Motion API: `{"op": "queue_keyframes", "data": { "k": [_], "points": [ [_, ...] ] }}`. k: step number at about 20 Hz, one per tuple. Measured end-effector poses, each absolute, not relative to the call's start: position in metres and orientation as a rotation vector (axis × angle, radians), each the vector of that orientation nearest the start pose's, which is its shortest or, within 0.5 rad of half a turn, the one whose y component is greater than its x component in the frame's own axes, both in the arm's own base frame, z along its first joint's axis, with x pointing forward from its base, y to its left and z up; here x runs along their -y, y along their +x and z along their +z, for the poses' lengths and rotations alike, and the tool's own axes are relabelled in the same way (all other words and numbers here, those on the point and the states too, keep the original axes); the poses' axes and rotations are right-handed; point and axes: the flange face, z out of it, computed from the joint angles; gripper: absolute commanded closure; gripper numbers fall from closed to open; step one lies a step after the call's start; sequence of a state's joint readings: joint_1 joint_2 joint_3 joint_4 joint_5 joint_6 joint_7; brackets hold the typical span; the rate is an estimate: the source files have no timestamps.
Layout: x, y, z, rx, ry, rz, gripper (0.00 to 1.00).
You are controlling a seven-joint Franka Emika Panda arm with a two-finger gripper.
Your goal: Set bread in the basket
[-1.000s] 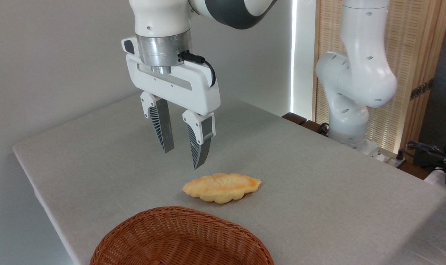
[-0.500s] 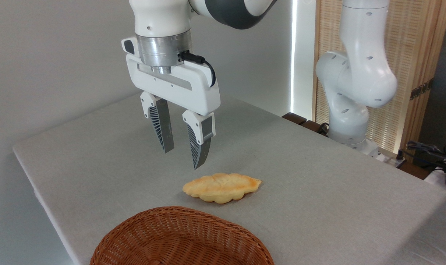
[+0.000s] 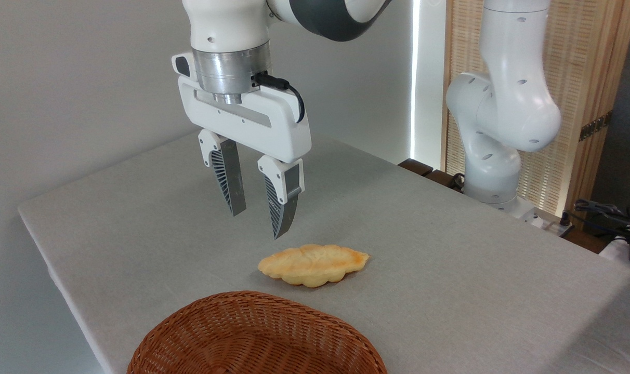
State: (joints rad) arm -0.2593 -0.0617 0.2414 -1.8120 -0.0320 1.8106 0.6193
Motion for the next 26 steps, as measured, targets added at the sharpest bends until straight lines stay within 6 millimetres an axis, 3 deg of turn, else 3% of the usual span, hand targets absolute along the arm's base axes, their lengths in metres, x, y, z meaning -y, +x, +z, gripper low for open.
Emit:
{"op": "queue_keyframes", "data": {
  "k": [17, 22, 26],
  "points": [
    [0.016, 0.55, 0.563, -0.999, -3.005, -0.105, 0.0],
    [0.039, 0.542, 0.541, -1.068, -3.001, -0.013, 0.0],
    [0.042, 0.528, 0.5, -1.085, -3.016, 0.103, 0.0]
  ]
}}
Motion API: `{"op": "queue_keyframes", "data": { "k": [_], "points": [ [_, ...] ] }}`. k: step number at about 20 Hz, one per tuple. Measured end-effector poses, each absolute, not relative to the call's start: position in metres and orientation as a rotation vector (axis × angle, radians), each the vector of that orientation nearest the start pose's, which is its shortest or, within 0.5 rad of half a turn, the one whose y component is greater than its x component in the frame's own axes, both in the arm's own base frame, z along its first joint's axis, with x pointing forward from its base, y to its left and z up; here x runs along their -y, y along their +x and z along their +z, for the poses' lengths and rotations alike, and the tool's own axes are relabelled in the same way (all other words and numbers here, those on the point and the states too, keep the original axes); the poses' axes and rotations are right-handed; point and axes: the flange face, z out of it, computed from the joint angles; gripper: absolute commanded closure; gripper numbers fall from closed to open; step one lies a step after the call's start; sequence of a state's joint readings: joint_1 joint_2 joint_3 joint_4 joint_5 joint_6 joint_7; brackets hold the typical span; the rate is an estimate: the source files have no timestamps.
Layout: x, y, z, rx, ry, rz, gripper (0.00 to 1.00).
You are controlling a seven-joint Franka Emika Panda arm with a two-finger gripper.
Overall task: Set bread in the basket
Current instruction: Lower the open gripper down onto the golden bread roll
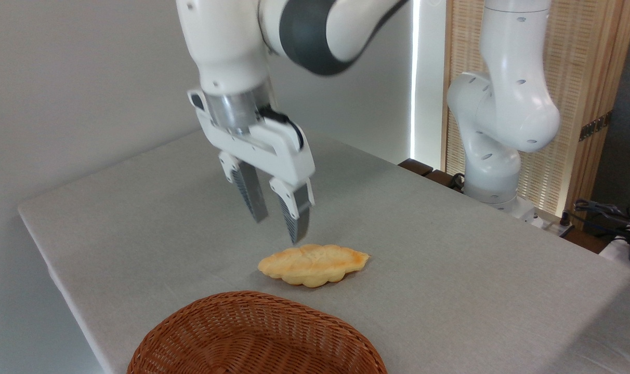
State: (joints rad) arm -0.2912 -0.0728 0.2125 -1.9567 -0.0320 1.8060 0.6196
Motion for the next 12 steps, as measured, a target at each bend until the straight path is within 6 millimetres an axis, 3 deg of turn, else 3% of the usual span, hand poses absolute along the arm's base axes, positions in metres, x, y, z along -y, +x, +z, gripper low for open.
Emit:
{"op": "queue_keyframes", "data": {
  "k": [3, 5, 12],
  "points": [
    [0.052, 0.52, 0.474, -1.12, -3.004, 0.1, 0.0],
    [0.061, 0.516, 0.46, -1.23, -2.954, 0.077, 0.0],
    [0.057, 0.509, 0.439, -1.67, -2.741, 0.094, 0.0]
  ]
}}
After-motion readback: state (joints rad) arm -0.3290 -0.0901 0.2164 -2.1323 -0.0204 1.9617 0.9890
